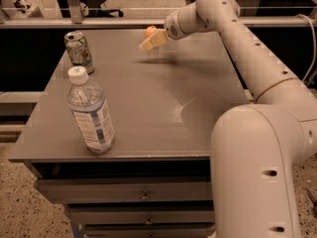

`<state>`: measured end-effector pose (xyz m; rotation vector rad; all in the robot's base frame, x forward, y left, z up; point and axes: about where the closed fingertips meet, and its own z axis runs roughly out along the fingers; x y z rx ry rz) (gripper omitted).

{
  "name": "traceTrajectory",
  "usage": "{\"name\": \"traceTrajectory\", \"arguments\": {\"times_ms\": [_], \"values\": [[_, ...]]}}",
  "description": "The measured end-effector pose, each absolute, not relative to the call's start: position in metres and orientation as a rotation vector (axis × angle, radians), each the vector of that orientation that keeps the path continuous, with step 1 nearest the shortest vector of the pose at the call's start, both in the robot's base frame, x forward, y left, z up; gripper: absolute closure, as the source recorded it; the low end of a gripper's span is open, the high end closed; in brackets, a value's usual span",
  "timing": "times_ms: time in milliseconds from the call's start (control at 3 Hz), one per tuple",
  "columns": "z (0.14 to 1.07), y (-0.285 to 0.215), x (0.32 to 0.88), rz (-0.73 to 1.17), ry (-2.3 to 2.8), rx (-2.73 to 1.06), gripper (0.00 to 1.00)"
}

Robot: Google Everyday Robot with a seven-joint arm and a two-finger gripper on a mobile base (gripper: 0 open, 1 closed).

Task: Move orange near blue plastic bottle

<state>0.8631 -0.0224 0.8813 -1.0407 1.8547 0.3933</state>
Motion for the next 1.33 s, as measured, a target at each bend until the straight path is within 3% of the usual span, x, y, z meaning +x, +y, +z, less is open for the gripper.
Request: {"name": "traceTrajectory", "arguments": {"times_ms": [667,1333], "values": [[0.870,-0.007,0.907,0.402,1.841,-0.927,0.00],[0.865,-0.022,0.924,0.391,1.847,-0.833,0.41]]}}
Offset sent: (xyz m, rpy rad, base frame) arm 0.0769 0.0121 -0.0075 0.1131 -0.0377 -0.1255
